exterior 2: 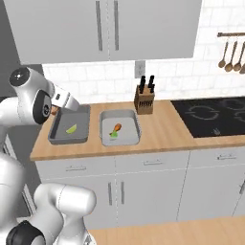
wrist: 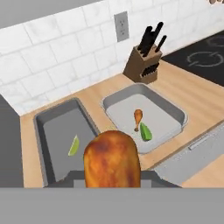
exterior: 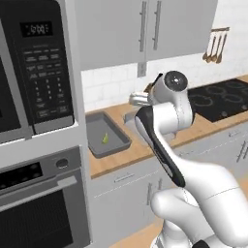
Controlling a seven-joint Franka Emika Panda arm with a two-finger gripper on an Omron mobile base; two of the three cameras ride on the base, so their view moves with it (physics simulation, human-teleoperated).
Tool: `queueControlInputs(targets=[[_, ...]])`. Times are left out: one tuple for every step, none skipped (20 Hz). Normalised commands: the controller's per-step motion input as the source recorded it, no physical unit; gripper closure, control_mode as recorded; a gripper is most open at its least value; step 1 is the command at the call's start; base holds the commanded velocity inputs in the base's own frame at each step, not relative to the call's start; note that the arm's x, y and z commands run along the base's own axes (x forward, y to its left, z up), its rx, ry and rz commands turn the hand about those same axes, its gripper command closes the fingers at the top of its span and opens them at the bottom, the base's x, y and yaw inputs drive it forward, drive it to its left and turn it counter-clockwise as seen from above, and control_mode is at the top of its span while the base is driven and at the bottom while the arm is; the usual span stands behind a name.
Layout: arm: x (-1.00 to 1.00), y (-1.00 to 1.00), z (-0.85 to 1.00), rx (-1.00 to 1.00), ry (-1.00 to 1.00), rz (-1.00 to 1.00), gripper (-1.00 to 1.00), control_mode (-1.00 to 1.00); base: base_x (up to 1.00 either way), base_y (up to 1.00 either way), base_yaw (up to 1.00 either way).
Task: Place one lemon wedge and one chicken drumstick in each tupperware on the nearby counter, to pack two identical lunches.
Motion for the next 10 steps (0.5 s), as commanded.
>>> queueControlInputs(targets=[[0.0, 0.0, 0.0, 0.0, 0.0, 0.0, 1.0, 1.0, 1.0, 0.4, 0.42], [0.0, 0.0, 0.0, 0.0, 0.0, 0.0, 1.0, 1.0, 1.0, 0.49, 0.41], [1.0, 0.29, -0.83, 0.0, 0.09, 0.37, 1.0, -1.0, 0.0, 0.0, 0.0], [1.0, 0.09, -0.91, 0.0, 0.05, 0.31, 1.0, -1.0, 0.0, 0.0, 0.0], [1.0, 0.09, -1.0, 0.0, 0.01, 0.26, 1.0, -1.0, 0.0, 0.0, 0.0], [1.0, 0.06, -1.0, 0.0, 0.05, 0.24, 1.0, -1.0, 0.0, 0.0, 0.0], [1.0, 0.04, -1.0, 0.0, 0.11, 0.24, 1.0, -1.0, 0.0, 0.0, 0.0], [1.0, 0.13, -1.0, 0.0, 0.19, 0.24, 1.0, -1.0, 0.0, 0.0, 0.0], [1.0, 0.26, -1.0, 0.0, 0.2, 0.23, 1.0, -1.0, 0.0, 0.0, 0.0], [1.0, 0.26, -1.0, 0.0, 0.14, 0.23, 1.0, -1.0, 0.0, 0.0, 0.0]])
